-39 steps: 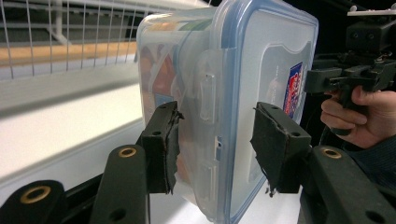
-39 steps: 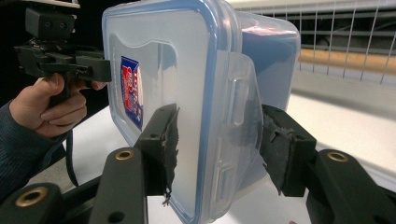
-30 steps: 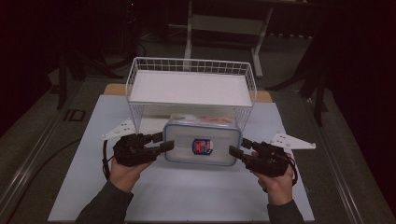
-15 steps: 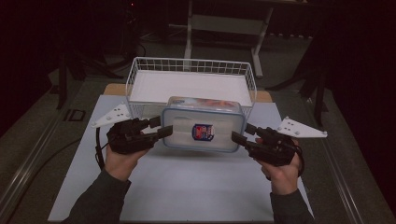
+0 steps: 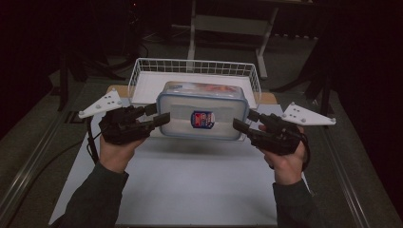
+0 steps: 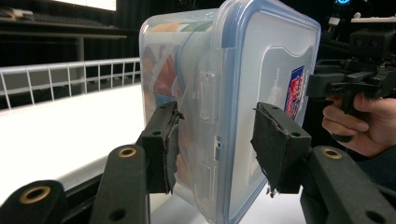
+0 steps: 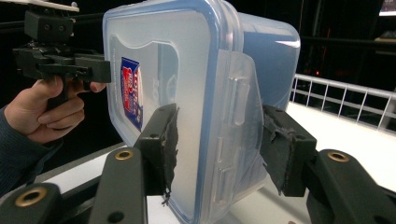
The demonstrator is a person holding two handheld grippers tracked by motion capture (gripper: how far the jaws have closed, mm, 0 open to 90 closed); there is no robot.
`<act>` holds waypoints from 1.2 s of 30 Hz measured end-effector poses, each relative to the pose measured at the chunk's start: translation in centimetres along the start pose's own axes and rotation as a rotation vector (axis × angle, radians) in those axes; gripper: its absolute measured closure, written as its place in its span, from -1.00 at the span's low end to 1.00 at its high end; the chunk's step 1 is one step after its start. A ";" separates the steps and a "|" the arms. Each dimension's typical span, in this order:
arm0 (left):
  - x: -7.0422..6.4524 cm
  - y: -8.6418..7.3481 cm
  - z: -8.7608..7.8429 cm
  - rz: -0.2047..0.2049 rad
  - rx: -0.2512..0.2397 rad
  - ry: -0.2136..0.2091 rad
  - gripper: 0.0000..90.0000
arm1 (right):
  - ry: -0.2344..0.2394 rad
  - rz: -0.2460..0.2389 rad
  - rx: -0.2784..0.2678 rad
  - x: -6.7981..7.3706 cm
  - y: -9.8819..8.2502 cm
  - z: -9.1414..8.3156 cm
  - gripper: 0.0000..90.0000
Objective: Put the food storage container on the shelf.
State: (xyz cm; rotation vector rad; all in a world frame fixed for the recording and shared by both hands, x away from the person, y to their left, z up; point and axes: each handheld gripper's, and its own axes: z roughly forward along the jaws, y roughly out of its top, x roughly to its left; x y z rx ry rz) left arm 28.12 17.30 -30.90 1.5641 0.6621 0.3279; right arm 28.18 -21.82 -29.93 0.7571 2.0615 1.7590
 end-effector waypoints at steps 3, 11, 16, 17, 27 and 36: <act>0.2 0.7 0.0 0.015 -0.010 0.005 0.14 | 0.002 -0.024 -0.016 -0.2 1.2 0.3 0.08; 1.0 2.2 0.2 0.030 -0.027 0.020 0.14 | 0.012 -0.037 -0.036 -1.1 2.6 1.2 0.08; 1.6 2.9 0.6 0.036 -0.037 0.028 0.14 | 0.012 -0.044 -0.048 -1.8 3.1 1.8 0.08; 1.8 3.0 0.8 0.037 -0.039 0.027 0.14 | 0.011 -0.043 -0.050 -1.9 3.2 1.9 0.08; 3.1 4.3 2.0 0.031 -0.036 0.038 0.14 | 0.008 -0.027 -0.064 -3.7 4.5 2.9 0.08; 4.2 5.1 2.7 0.020 -0.019 0.050 0.14 | 0.015 0.004 -0.071 -4.8 4.7 3.8 0.08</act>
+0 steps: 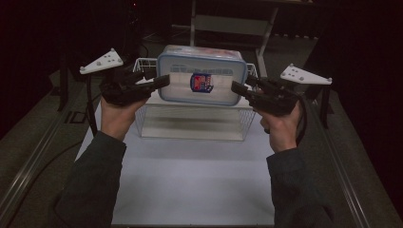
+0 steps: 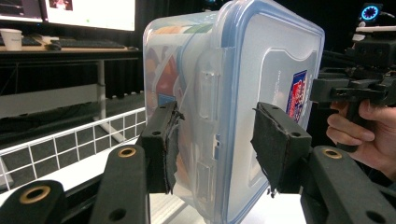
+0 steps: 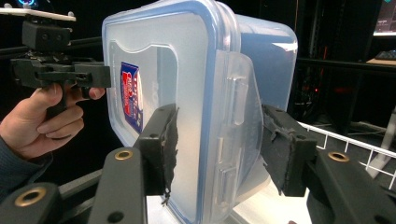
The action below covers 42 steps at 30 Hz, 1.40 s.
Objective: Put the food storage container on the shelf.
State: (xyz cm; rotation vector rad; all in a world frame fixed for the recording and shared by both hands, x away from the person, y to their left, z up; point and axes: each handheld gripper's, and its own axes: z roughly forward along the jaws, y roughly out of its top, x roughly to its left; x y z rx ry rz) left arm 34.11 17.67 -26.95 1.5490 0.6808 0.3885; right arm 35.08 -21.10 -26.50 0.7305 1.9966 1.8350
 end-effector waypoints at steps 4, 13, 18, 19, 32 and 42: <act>0.6 0.1 0.5 -0.020 0.001 -0.001 0.14 | -0.001 0.016 0.007 -0.7 0.2 0.5 0.08; 1.9 0.0 1.5 -0.055 0.009 -0.005 0.14 | -0.006 0.053 0.014 -2.0 0.6 1.5 0.08; 2.6 -0.2 1.8 -0.074 0.007 -0.011 0.14 | -0.011 0.059 0.019 -2.3 0.8 1.8 0.08; 2.7 -0.3 1.9 -0.076 0.009 -0.011 0.14 | -0.011 0.061 0.021 -2.4 0.8 1.9 0.08; 4.2 -1.0 3.1 -0.130 0.009 -0.011 0.14 | -0.015 0.131 0.024 -3.9 0.0 3.1 0.08; 4.9 -1.7 4.0 -0.149 0.035 -0.010 0.14 | -0.025 0.153 0.054 -4.9 -0.8 3.5 0.08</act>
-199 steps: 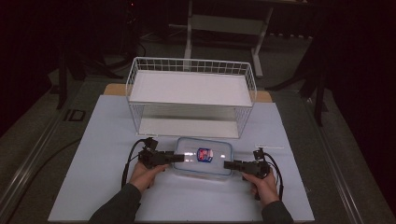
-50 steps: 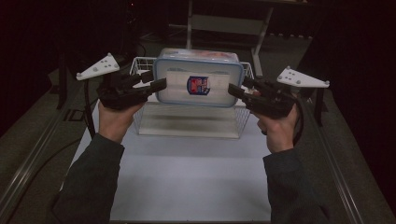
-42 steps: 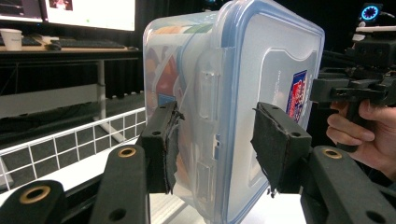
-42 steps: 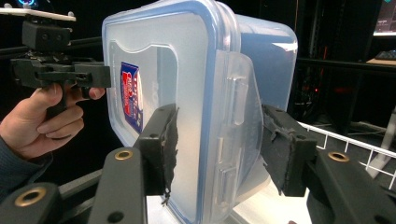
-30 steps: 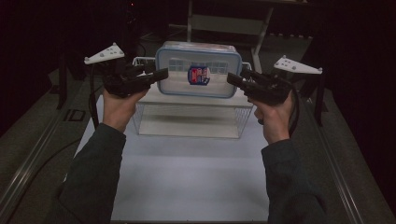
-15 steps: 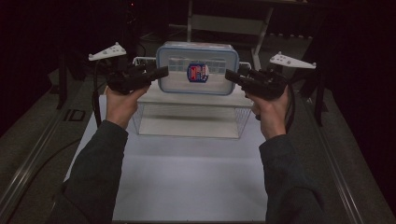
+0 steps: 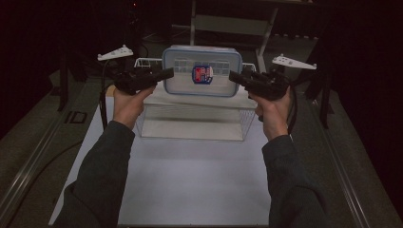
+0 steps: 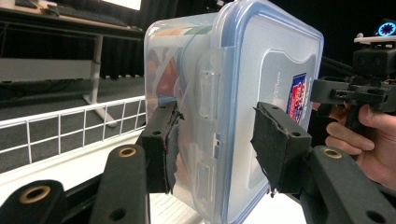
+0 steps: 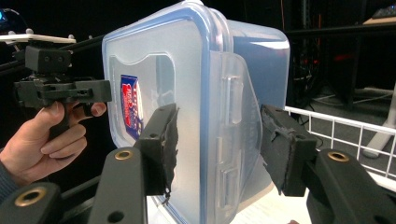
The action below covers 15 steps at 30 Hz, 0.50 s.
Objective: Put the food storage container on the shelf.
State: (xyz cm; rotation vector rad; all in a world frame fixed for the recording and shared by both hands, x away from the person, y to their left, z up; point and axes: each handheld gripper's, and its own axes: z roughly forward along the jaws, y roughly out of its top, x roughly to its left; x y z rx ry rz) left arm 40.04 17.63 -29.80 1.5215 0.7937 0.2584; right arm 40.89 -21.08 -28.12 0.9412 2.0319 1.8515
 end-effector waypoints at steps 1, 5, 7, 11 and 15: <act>0.1 -0.1 0.1 -0.004 0.004 0.002 0.14 | 0.000 0.010 0.006 -0.3 -0.2 0.2 0.08; 0.4 -0.3 0.3 -0.022 0.012 0.013 0.14 | 0.000 0.037 0.014 -0.7 -0.8 0.6 0.07; 0.6 -0.5 0.3 -0.028 0.021 0.018 0.14 | 0.001 0.042 0.018 -0.8 -1.0 0.7 0.07; 1.0 -0.9 0.4 -0.043 0.033 0.025 0.14 | -0.002 0.055 0.032 -1.1 -1.5 1.2 0.07; 1.6 -1.6 0.5 -0.074 0.038 0.023 0.14 | -0.007 0.064 0.044 -1.2 -2.0 1.6 0.07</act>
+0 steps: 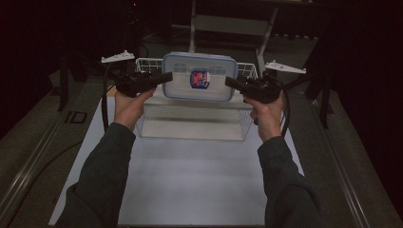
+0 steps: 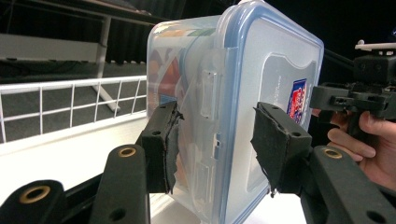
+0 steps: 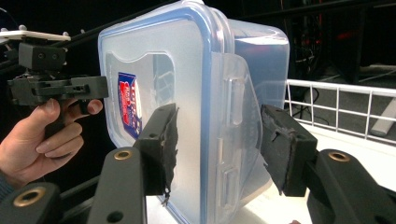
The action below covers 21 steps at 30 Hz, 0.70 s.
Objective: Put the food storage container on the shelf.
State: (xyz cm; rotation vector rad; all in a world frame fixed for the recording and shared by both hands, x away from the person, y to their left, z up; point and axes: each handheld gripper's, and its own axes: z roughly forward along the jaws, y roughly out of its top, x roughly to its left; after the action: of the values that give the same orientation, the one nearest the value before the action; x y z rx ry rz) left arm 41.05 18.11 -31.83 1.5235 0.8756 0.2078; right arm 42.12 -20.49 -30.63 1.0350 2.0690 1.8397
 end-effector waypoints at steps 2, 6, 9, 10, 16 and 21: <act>0.3 -0.2 0.1 -0.008 0.005 0.002 0.14 | -0.005 0.010 0.010 -0.1 -0.2 0.2 0.07; 0.5 -0.5 0.3 -0.019 0.018 0.012 0.14 | -0.008 0.030 0.024 -0.5 -0.8 0.6 0.07; 0.6 -0.5 0.3 -0.029 0.023 0.019 0.14 | -0.010 0.051 0.041 -0.8 -1.1 0.9 0.06; 0.7 -0.6 0.4 -0.034 0.028 0.020 0.14 | -0.010 0.051 0.041 -0.8 -1.1 0.9 0.06; 1.0 -0.9 0.6 -0.054 0.050 0.022 0.14 | -0.019 0.066 0.073 -1.0 -1.3 1.3 0.05; 1.2 -0.9 0.7 -0.075 0.049 0.022 0.13 | -0.023 0.075 0.075 -1.0 -1.2 1.3 0.05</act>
State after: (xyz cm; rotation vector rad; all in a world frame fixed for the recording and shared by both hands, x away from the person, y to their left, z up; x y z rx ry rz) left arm 41.88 18.23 -33.21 1.5337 0.9598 0.1497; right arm 43.15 -20.07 -32.38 1.1623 2.1281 1.7884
